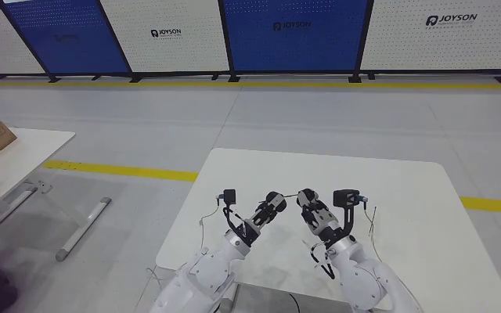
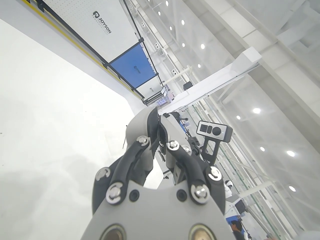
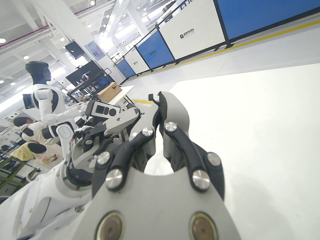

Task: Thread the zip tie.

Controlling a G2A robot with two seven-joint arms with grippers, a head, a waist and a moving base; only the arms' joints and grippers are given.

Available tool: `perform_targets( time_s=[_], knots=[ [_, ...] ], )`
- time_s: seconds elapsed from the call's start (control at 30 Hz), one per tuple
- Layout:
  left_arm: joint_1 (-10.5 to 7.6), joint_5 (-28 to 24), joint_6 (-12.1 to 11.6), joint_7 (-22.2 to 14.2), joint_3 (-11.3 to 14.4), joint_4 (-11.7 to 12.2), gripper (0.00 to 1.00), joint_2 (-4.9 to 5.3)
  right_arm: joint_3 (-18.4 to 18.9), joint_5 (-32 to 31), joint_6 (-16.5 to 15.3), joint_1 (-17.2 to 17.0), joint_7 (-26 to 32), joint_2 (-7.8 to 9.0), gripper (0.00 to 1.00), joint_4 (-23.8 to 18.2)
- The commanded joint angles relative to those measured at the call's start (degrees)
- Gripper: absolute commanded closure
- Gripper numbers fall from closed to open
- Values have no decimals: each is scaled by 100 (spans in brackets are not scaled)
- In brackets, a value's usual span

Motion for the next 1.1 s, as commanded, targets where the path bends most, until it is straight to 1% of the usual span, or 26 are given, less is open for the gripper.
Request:
perform_targets(
  time_s=[0.0, 0.37, 0.47, 0.5, 0.53, 0.57, 0.63, 0.67, 0.73, 1.0, 1.07],
  knots=[
    [4, 26, 0, -18, 8, -19, 100, 1, -7, -14, -2, 4, 30, -1, 100, -1],
    [36, 76, 0, -50, 12, -76, 100, 9, -22, 1, -33, 16, 77, -9, 100, 18],
    [49, 73, 14, 12, 1, -56, 100, 8, -14, -8, -21, -1, 27, -11, 100, 19],
    [49, 77, 30, 34, 3, -52, 97, 6, -13, -23, -11, -7, 13, -11, 100, 20],
    [45, 78, 40, 45, 7, -49, 89, 5, -12, -39, 1, -13, -1, -12, 100, 18],
    [42, 76, 46, 53, 11, -42, 83, 3, -13, -54, 13, -19, -15, -13, 100, 17],
    [40, 72, 43, 64, 14, -34, 73, 1, -12, -65, 23, -28, -32, -14, 100, 17],
    [40, 73, 39, 68, 13, -33, 71, 1, -12, -69, 26, -31, -40, -15, 100, 17],
    [47, 78, 20, 82, 9, -33, 70, 1, -10, -76, 30, -37, -55, -16, 100, 19],
    [56, 101, 0, 112, -1, -34, 85, 1, -7, -115, 30, -47, -104, -23, 100, 29],
    [53, 97, 0, 109, -4, -28, 92, 2, -5, -118, 30, -49, -112, -24, 100, 33]
  ],
)
